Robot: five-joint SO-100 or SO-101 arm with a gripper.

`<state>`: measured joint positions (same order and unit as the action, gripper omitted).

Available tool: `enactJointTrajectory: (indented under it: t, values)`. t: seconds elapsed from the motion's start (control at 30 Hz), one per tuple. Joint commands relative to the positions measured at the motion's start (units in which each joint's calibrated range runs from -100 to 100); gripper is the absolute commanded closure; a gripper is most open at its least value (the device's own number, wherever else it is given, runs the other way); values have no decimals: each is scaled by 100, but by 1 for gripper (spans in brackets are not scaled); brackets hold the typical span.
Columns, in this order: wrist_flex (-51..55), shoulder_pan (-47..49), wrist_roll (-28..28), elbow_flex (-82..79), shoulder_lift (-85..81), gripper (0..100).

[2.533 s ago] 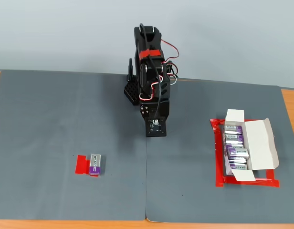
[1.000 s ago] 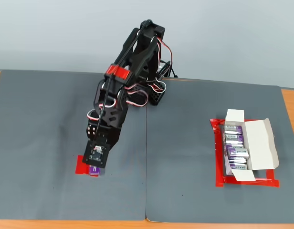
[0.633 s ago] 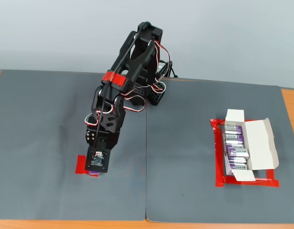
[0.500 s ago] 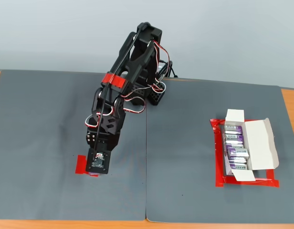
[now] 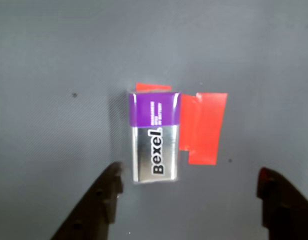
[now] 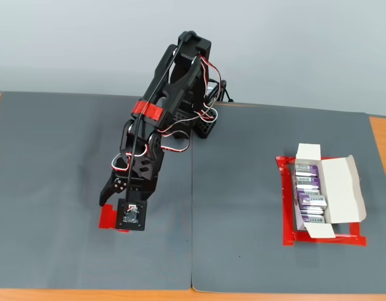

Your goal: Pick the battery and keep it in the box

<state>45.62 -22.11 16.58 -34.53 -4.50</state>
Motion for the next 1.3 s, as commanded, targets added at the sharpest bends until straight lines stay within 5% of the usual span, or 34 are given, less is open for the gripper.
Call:
enactJointTrajectory:
  t: [0.0,1.27]
  values:
    - [-48,6,17,228,-3,69]
    - [-708,96,-20,228,768,69]
